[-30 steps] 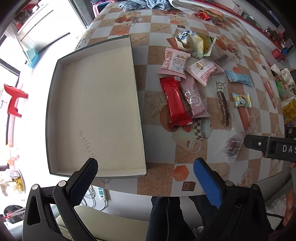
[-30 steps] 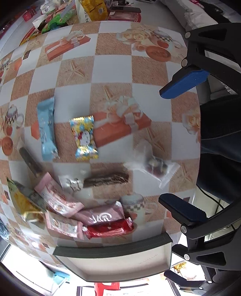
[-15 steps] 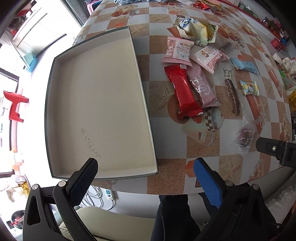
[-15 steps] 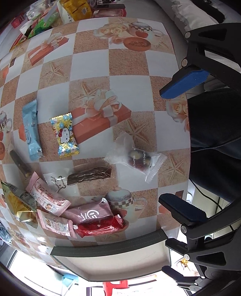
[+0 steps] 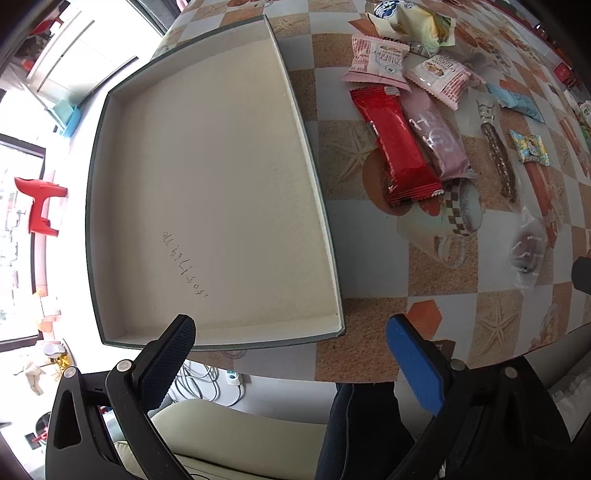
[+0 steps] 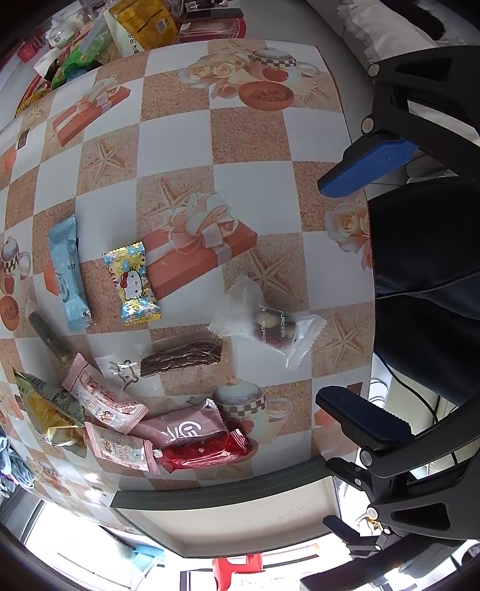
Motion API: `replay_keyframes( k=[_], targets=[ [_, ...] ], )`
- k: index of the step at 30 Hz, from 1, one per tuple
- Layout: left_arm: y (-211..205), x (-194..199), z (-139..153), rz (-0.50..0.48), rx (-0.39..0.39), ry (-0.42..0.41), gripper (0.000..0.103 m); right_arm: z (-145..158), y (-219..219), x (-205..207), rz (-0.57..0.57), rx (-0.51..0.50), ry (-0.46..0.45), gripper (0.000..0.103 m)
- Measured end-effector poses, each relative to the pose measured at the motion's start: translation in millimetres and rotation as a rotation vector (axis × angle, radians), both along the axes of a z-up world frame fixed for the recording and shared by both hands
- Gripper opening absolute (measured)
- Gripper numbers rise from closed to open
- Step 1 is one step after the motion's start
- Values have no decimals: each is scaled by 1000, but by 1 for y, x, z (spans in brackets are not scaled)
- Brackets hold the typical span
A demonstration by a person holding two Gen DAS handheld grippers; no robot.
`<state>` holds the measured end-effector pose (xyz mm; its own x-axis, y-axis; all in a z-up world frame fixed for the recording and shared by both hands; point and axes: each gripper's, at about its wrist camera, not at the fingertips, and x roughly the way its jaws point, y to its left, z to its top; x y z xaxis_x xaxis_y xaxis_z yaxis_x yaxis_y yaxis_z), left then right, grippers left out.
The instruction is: Organize snacks
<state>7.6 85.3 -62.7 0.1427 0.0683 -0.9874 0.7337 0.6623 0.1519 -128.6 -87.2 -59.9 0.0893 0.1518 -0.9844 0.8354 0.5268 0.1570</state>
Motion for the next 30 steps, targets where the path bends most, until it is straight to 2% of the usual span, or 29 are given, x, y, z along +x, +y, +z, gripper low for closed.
replay_keyframes(
  k=[7, 11, 17, 23, 30],
  targets=[
    [22, 5, -17, 38, 40, 4, 103, 9, 5, -4, 1, -4, -4, 103],
    [35, 4, -40, 63, 9, 12, 103, 8, 11, -3, 6, -2, -5, 103],
    [49, 6, -47, 78, 25, -9, 103, 10, 16, -2, 10, -4, -6, 103],
    [59, 10, -44, 105, 17, -6, 103, 12, 21, 0, 23, -1, -4, 103],
    [51, 11, -18, 93, -15, -37, 103, 9, 20, 3, 29, 5, -4, 103]
  ],
)
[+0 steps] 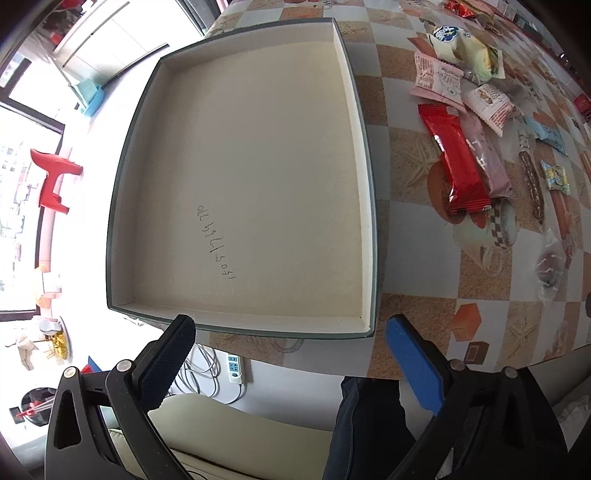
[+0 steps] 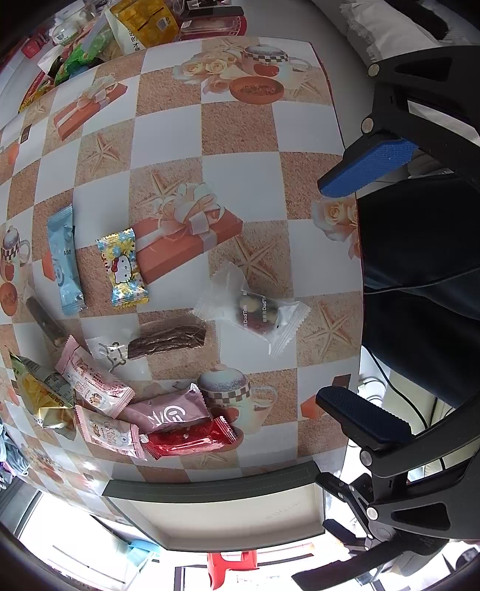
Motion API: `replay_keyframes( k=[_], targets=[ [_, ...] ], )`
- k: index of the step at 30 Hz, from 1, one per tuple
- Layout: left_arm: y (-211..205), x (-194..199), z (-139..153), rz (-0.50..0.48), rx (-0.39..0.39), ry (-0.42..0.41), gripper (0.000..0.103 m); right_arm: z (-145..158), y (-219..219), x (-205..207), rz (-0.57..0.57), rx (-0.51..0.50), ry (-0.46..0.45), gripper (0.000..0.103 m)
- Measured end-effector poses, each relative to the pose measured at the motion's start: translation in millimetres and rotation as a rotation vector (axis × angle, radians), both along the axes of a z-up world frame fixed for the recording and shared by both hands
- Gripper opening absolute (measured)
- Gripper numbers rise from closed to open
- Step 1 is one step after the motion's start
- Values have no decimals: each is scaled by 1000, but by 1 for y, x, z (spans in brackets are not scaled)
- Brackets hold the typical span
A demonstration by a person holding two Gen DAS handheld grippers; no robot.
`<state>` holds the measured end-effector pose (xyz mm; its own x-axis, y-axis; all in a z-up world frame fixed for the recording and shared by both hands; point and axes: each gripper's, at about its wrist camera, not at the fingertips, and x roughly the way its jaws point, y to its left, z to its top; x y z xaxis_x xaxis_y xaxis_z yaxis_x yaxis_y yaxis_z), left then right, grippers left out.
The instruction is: Organize snacks
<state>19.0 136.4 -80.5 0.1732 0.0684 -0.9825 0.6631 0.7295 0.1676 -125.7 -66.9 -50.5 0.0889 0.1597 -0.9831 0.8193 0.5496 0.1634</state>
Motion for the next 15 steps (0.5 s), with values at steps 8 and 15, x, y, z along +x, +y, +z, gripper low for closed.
replay_keyframes(
  k=[8, 15],
  targets=[
    [-12, 2, 24, -25, 7, -27, 103, 0, 0, 1, 11, 1, -1, 103],
    [-9, 1, 24, -23, 8, -42, 103, -1, -2, -1, 9, 8, 0, 103]
  ],
)
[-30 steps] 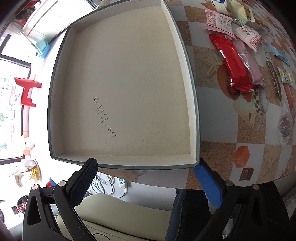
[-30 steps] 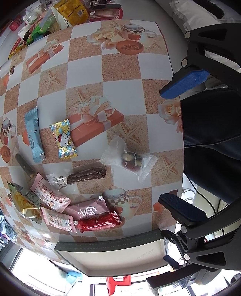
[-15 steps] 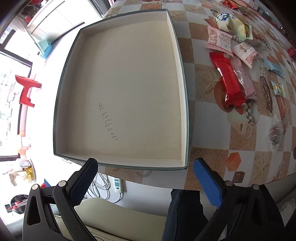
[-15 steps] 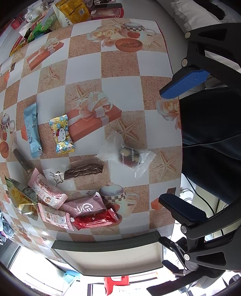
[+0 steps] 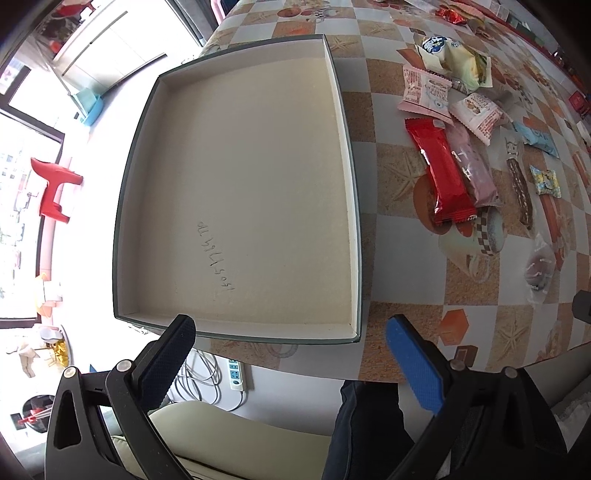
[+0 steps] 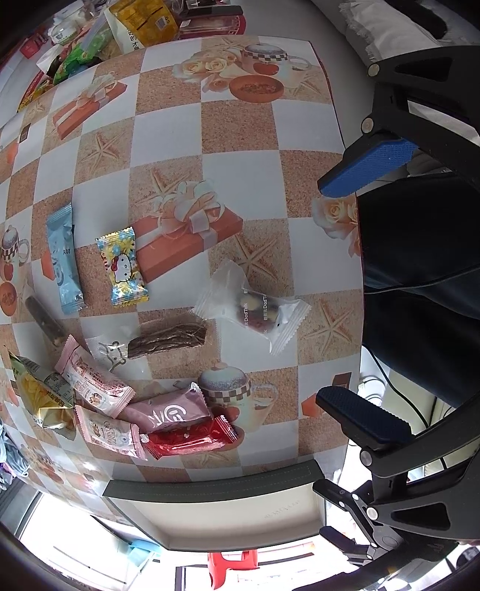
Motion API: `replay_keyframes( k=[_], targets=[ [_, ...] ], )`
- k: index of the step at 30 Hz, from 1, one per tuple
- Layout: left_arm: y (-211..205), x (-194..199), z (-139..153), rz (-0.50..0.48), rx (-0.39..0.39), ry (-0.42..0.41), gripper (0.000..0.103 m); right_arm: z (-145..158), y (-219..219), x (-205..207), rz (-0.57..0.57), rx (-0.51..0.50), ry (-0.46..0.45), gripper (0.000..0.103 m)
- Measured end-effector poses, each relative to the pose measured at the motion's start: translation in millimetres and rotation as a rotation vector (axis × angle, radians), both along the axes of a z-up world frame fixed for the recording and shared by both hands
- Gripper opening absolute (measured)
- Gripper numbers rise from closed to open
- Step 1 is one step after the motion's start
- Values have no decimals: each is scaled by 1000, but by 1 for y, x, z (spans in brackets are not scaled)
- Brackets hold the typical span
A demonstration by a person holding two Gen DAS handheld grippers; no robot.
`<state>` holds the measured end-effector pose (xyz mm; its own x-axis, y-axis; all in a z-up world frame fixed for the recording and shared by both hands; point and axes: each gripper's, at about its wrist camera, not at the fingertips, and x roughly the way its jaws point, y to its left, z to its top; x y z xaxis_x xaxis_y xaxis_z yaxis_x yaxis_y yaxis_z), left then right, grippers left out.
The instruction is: Organize snacks
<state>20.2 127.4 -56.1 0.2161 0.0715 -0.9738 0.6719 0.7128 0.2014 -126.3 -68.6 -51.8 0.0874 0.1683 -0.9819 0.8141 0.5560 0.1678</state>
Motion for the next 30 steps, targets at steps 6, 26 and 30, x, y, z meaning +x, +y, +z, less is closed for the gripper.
replay_keyframes(
  k=[6, 26, 30],
  targets=[
    [-1, 4, 9, 2, 8, -14, 103, 0, 0, 1, 6, -1, -4, 103],
    [11, 24, 48, 0, -43, -16, 103, 4, -26, -14, -103, 1, -7, 103],
    [-19, 18, 48, -60, -44, 0, 103, -6, -39, -24, -138, 26, 15, 103]
  ],
)
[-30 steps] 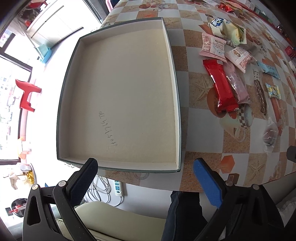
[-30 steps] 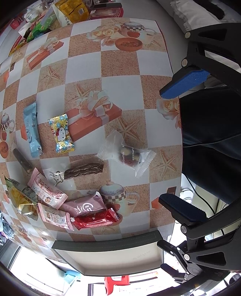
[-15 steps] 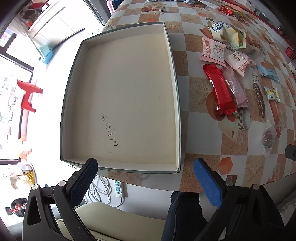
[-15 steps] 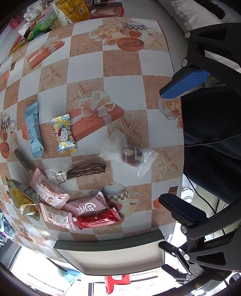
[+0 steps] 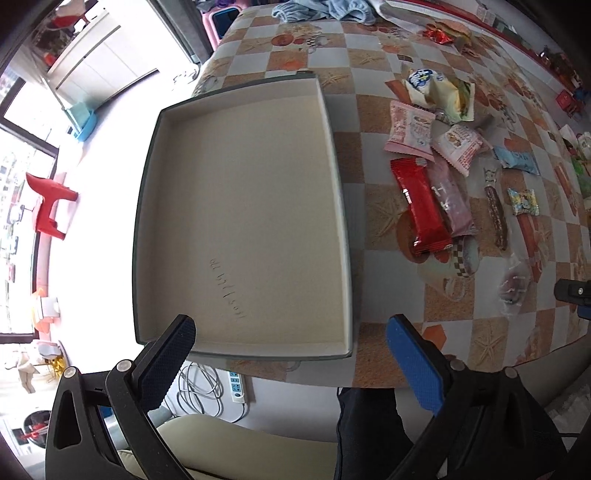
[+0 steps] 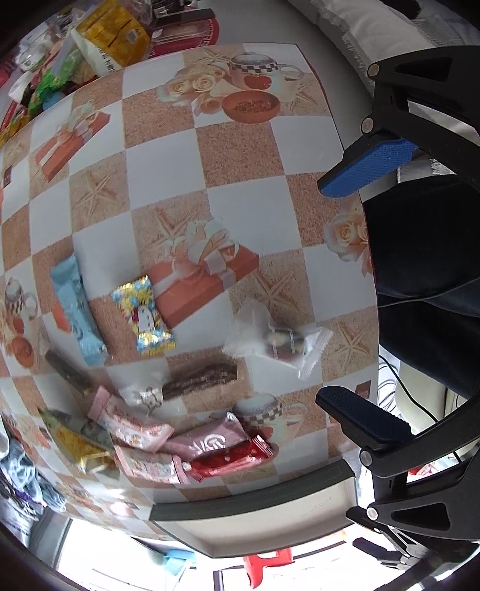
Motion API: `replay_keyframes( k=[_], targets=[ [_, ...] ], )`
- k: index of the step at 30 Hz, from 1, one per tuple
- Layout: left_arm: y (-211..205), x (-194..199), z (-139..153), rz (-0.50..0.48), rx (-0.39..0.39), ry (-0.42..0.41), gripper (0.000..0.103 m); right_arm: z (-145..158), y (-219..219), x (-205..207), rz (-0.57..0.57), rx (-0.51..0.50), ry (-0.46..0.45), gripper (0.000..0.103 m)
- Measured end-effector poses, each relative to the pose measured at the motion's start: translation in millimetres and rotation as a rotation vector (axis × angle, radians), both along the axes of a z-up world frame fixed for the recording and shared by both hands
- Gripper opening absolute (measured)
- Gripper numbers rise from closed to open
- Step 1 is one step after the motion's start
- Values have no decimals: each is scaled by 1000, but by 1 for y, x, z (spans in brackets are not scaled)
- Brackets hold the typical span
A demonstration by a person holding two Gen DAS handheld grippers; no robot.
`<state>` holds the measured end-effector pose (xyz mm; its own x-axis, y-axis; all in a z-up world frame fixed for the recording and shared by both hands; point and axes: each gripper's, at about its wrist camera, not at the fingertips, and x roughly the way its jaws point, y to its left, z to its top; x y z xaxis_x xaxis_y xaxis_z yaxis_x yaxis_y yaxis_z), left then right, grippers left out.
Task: Organize snacks
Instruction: 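Grasp the red wrapper bar with the left tool while the right tool grasps the light blue bar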
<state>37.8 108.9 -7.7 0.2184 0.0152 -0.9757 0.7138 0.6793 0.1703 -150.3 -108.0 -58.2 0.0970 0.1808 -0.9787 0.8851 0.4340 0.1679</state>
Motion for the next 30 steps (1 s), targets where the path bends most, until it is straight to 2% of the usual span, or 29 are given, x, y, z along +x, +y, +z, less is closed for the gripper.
replay_keyframes(
  k=[6, 8, 11, 15, 17, 23, 27, 30],
  targets=[
    [-71, -9, -13, -18, -12, 69, 103, -17, -34, -6, 20, -20, 67, 103],
    [-93, -10, -21, -4, -8, 91, 103, -20, -47, -1, 69, -44, 93, 103],
    [-116, -6, -38, 43, 4, 135, 103, -20, -64, 14, 219, -99, 104, 103],
    [-128, 5, -58, 134, 14, 182, 103, -17, -75, 38, 467, -197, 133, 103],
    [-131, 13, -66, 179, 22, 193, 103, -17, -81, 47, 543, -229, 139, 103],
    [-135, 28, -82, 272, 47, 193, 103, -21, -107, 75, 654, -262, 140, 103],
    [-135, 38, -90, 302, 63, 190, 103, -24, -123, 92, 723, -282, 148, 103],
    [-137, 44, -95, 317, 58, 187, 103, -30, -120, 109, 794, -302, 149, 103]
  ],
)
